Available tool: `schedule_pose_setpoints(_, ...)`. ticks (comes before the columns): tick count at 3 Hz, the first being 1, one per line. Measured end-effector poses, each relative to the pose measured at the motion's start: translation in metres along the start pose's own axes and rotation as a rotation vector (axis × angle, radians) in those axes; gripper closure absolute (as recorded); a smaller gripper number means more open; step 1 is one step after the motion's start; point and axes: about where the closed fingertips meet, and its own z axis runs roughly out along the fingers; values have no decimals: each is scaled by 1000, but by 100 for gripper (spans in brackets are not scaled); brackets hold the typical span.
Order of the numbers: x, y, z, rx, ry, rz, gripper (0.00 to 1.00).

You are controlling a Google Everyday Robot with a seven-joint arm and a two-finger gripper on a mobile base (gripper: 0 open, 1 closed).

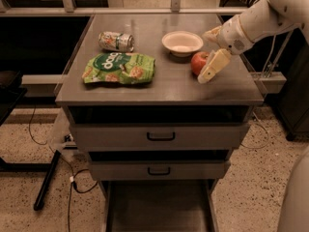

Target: Place apple into bottom drawer

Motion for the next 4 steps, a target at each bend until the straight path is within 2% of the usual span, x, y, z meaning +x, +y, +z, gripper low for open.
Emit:
schedule_pose_setpoints(3,31,-15,19,18,54,59,0)
schedule_pose_setpoints(4,31,-15,20,18,54,59,18)
